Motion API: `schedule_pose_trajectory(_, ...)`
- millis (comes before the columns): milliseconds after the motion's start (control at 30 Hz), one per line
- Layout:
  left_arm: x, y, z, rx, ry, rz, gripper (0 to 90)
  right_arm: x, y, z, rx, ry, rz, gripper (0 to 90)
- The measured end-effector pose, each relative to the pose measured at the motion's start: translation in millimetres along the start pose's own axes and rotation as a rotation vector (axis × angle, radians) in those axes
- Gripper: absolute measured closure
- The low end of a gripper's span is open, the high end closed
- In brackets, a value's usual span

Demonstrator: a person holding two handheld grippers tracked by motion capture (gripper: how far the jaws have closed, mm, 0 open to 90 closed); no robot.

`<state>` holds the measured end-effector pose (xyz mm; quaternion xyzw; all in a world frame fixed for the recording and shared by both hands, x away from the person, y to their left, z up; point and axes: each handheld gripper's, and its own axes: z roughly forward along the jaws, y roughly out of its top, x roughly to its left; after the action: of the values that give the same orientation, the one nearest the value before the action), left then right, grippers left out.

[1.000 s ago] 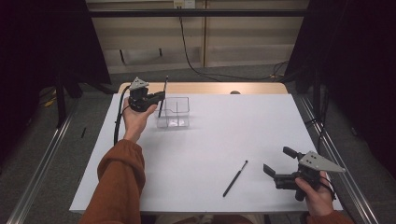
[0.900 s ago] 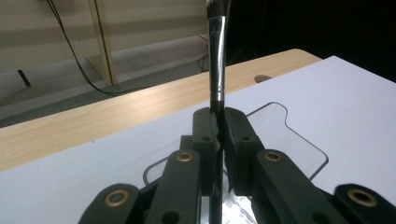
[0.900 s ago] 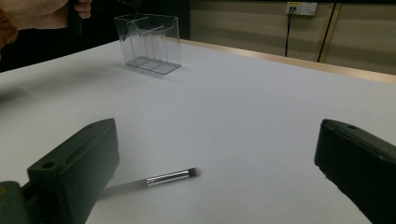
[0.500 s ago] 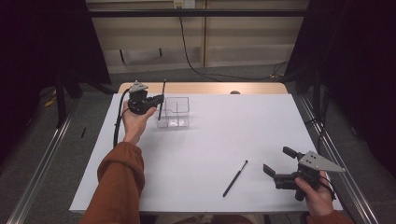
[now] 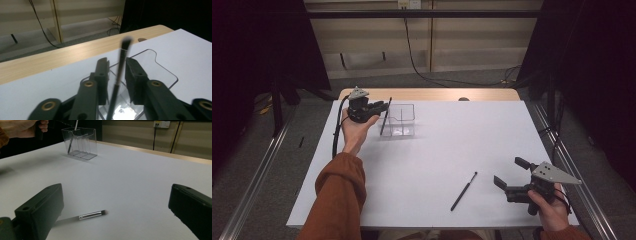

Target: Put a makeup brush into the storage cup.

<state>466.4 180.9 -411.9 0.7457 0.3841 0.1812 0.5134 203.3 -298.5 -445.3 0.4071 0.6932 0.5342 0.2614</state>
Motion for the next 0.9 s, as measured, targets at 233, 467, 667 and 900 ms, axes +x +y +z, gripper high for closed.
schedule_pose_trajectory(233, -1.0, -1.3, -3.9, -0.008, 0.003, 0.012, 59.0, 0.2, 0.1, 0.0, 0.0, 0.0, 0.002, 0.0)
schedule_pose_trajectory(467, -4.9, -1.3, -14.4, -0.041, 0.035, -0.004, 32.8, 0.3, 0.5, 0.6, -0.002, 0.001, 0.008, 0.0)
schedule_pose_trajectory(667, -9.3, -0.4, -21.2, -0.055, 0.024, -0.006, 14.5, 0.5, 0.8, 1.2, -0.001, 0.003, 0.004, 0.0)
schedule_pose_trajectory(900, -19.4, -3.0, -33.7, -0.061, -0.003, 0.006, 3.1, 0.3, 1.0, 1.8, 0.002, 0.004, -0.005, 0.0)
